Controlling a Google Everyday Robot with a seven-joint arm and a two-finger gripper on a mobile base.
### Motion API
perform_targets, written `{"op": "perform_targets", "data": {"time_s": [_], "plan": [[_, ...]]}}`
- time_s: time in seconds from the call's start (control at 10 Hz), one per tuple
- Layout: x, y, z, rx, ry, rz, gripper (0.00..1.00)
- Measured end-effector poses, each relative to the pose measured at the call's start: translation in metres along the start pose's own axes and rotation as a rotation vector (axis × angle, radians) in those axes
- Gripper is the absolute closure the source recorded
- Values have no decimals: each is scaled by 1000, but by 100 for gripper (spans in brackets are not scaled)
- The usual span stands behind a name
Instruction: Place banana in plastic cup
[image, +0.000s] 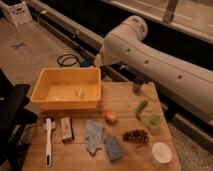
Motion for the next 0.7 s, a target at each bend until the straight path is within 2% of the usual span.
{"op": "perform_targets", "data": {"time_s": [0.1,0.4,0.6,0.7], "plan": [[11,-24,11,10,-8,-71,38],[21,-61,40,19,-45,-183,38],[17,-78,67,33,-97,-222,38],[17,-79,68,35,-100,-223,38]]}}
